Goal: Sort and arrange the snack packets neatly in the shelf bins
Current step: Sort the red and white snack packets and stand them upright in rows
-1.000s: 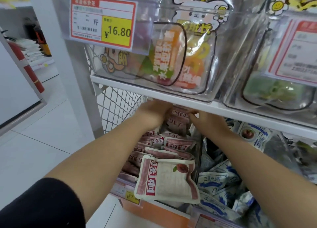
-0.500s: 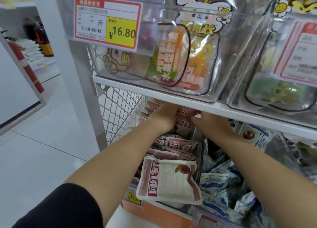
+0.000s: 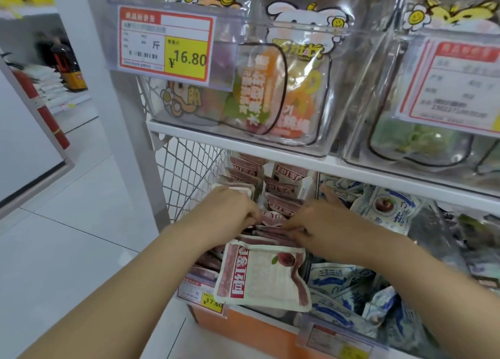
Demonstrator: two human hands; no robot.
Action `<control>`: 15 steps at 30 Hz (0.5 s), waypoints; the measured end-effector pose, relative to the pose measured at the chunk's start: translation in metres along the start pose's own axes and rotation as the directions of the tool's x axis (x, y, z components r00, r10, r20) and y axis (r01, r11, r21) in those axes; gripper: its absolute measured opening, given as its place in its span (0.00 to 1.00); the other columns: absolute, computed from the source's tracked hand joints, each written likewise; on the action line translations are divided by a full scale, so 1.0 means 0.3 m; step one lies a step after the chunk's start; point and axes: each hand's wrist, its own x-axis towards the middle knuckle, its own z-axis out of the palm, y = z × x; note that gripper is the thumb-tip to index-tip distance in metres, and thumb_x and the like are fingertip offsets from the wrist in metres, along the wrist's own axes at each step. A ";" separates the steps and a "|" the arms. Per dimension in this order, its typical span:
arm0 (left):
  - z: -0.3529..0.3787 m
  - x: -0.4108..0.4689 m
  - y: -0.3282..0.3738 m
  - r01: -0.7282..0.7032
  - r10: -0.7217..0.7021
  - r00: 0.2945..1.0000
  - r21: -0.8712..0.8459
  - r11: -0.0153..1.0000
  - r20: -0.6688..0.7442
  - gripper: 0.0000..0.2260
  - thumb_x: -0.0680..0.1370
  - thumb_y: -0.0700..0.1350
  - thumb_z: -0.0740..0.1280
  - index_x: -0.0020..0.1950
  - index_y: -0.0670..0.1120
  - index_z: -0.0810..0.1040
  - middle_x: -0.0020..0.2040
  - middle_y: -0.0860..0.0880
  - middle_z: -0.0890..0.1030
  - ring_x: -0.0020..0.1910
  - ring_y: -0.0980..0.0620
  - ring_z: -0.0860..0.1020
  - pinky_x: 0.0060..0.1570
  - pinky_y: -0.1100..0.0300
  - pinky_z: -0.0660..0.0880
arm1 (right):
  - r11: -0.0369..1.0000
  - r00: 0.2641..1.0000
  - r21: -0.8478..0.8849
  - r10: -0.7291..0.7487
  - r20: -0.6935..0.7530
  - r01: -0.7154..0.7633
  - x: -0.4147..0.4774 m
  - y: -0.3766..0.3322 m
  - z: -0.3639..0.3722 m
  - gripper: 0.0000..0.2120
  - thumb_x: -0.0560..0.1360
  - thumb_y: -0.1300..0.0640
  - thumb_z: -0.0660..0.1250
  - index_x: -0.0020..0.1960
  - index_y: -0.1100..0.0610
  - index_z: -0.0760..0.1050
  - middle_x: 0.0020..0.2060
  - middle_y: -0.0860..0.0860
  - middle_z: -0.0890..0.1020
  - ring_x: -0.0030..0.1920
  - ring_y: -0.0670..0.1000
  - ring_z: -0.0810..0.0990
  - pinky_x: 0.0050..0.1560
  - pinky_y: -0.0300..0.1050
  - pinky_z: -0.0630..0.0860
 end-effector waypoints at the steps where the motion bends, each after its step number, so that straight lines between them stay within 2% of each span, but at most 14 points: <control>1: 0.008 0.002 -0.008 -0.006 0.006 1.000 0.033 0.999 0.003 0.09 0.78 0.46 0.64 0.54 0.56 0.81 0.49 0.54 0.82 0.50 0.54 0.77 0.55 0.61 0.61 | 1.000 1.000 0.002 0.011 0.006 -0.011 -0.004 -0.004 0.000 0.15 0.79 0.54 0.56 0.59 0.45 0.78 0.51 0.45 0.81 0.60 0.47 0.73 0.72 0.59 0.36; 3: 0.012 0.012 -0.016 -0.037 0.038 0.999 0.146 0.989 0.000 0.10 0.77 0.44 0.65 0.53 0.57 0.81 0.50 0.54 0.81 0.54 0.52 0.74 0.61 0.57 0.58 | 0.999 0.999 -0.004 0.038 0.030 -0.037 -0.007 -0.010 -0.003 0.16 0.79 0.54 0.55 0.61 0.44 0.76 0.61 0.45 0.76 0.68 0.48 0.64 0.73 0.60 0.37; 5: 0.003 0.031 -0.015 -0.072 0.077 0.997 0.250 0.966 -0.009 0.09 0.75 0.44 0.67 0.51 0.56 0.80 0.52 0.54 0.80 0.56 0.50 0.73 0.62 0.56 0.60 | 0.999 0.997 -0.002 0.050 0.061 -0.050 -0.009 -0.013 -0.005 0.16 0.79 0.53 0.55 0.64 0.43 0.74 0.68 0.47 0.68 0.72 0.49 0.56 0.73 0.60 0.37; 7: -0.010 0.055 -0.012 -0.102 0.109 0.994 0.290 0.951 -0.009 0.08 0.74 0.44 0.67 0.51 0.54 0.78 0.51 0.53 0.80 0.56 0.49 0.73 0.62 0.55 0.62 | 0.998 0.996 0.026 0.050 0.067 -0.052 -0.012 -0.013 -0.003 0.17 0.80 0.53 0.55 0.64 0.42 0.73 0.70 0.48 0.64 0.73 0.49 0.53 0.73 0.59 0.36; 10: -0.001 0.095 -0.022 -0.140 0.146 0.989 0.297 0.944 0.003 0.06 0.73 0.44 0.66 0.49 0.52 0.76 0.46 0.51 0.80 0.49 0.47 0.77 0.58 0.52 0.70 | 0.997 0.997 0.044 0.054 0.053 -0.057 -0.013 -0.008 0.005 0.17 0.80 0.52 0.54 0.65 0.43 0.73 0.69 0.49 0.66 0.72 0.49 0.53 0.73 0.57 0.34; 12: 0.006 0.121 -0.029 -0.112 0.123 0.992 0.234 0.966 -0.033 0.03 0.75 0.45 0.64 0.46 0.50 0.77 0.43 0.51 0.81 0.44 0.48 0.77 0.52 0.53 0.74 | 0.997 0.997 0.048 0.063 0.033 -0.064 -0.016 -0.006 0.013 0.17 0.80 0.51 0.53 0.65 0.42 0.72 0.71 0.49 0.64 0.74 0.47 0.50 0.73 0.56 0.34; 15: -0.025 0.162 -0.012 0.046 -0.046 0.998 -0.008 0.999 -0.045 0.07 0.79 0.46 0.61 0.50 0.47 0.78 0.45 0.49 0.80 0.45 0.49 0.77 0.48 0.56 0.74 | 0.997 0.997 0.052 0.066 -0.047 -0.064 -0.021 -0.004 0.033 0.17 0.80 0.50 0.53 0.66 0.40 0.71 0.74 0.47 0.58 0.75 0.47 0.49 0.75 0.54 0.39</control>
